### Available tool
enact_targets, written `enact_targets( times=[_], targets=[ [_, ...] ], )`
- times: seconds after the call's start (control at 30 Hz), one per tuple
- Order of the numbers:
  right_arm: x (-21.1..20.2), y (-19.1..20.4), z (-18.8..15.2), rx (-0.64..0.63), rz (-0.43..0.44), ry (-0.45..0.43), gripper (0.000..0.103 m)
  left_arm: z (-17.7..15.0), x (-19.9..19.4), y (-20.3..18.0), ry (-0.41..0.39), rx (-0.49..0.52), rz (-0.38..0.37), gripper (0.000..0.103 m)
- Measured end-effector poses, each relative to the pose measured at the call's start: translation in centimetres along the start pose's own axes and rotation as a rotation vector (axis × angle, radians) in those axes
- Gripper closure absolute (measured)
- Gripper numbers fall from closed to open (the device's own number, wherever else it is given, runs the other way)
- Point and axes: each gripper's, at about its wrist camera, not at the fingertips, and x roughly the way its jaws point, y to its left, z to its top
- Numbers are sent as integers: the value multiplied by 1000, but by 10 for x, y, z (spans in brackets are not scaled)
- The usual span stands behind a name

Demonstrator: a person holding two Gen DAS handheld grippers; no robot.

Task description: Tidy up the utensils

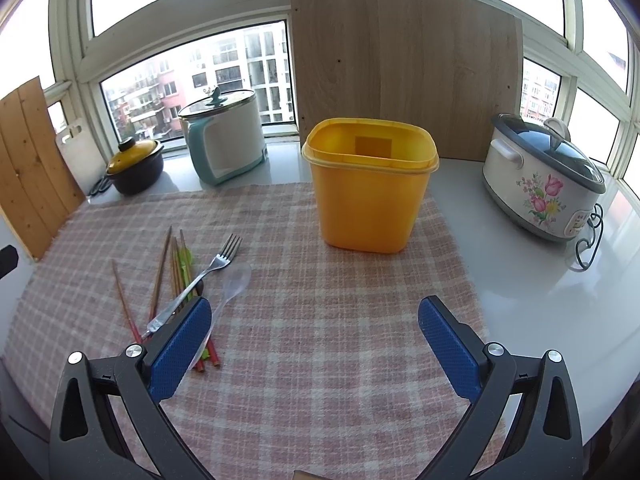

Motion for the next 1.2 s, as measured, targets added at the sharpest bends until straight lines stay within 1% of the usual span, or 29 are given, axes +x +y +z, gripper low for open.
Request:
enact_targets(
  times=[0.17,0.2,0.4,0.6,0.73,1.0,1.13,1.2],
  targets=[
    [2,1,-1,3,4,12,1,0,0,0,2,-1,1,0],
    [3,0,0,3,4,15,1,7,-5,-2,2,-2,1,0],
    [4,0,0,4,5,21,1,10,-4,-2,5,-2,0,0],
    [10,1,-2,9,11,37,1,3,5,3,17,-3,5,0],
    [14,3,-3,10,15,46,1,-4,11,4,38,-7,9,0],
    [27,2,-4,19,24,73,1,-8,25,20,84,-37,21,0],
    [34,2,-5,22,52,77,1,-12,39,31,127,-51,27,0],
    [38,2,-5,28,79,79,1,-16,45,35,150,-60,14,0]
  ],
)
